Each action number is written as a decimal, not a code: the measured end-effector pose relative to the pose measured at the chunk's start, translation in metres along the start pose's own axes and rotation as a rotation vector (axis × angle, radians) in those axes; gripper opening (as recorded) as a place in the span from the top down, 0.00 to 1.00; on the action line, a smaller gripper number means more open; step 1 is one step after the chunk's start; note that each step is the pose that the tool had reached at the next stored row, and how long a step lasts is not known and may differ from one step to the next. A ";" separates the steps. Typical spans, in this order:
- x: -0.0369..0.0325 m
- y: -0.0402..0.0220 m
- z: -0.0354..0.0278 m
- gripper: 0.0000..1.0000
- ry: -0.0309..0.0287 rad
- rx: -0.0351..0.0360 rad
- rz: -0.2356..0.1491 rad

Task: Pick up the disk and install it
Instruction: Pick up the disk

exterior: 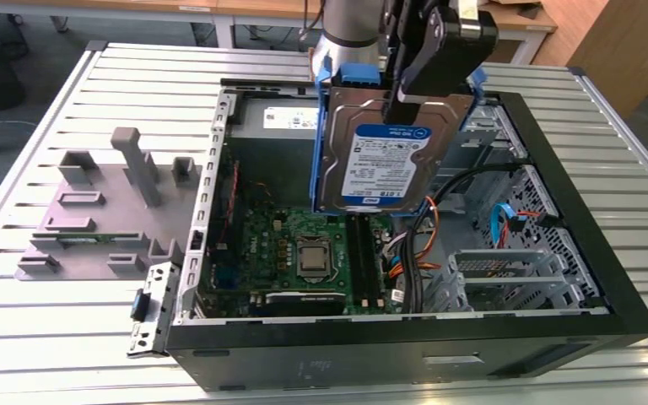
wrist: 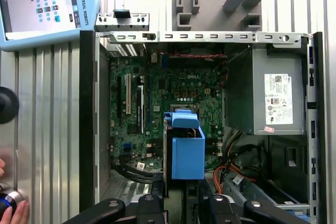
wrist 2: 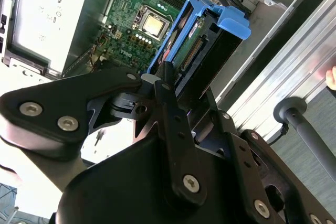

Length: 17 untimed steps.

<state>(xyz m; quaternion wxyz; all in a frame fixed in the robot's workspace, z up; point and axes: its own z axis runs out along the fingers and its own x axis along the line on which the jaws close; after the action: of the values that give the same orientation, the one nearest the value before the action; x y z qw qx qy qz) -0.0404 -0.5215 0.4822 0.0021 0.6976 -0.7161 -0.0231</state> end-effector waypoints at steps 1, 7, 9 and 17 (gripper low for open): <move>-0.0001 -0.0013 -0.0001 0.65 0.0002 -0.0001 0.000; -0.0003 -0.0098 -0.0002 0.65 0.0000 0.0000 0.000; -0.0004 -0.0141 -0.0003 0.65 0.0001 0.0000 0.000; -0.0007 -0.0255 -0.0005 0.65 0.0001 0.0000 0.000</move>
<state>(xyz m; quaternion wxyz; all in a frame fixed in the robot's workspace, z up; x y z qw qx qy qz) -0.0149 -0.5215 0.4818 0.0021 0.6976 -0.7162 -0.0231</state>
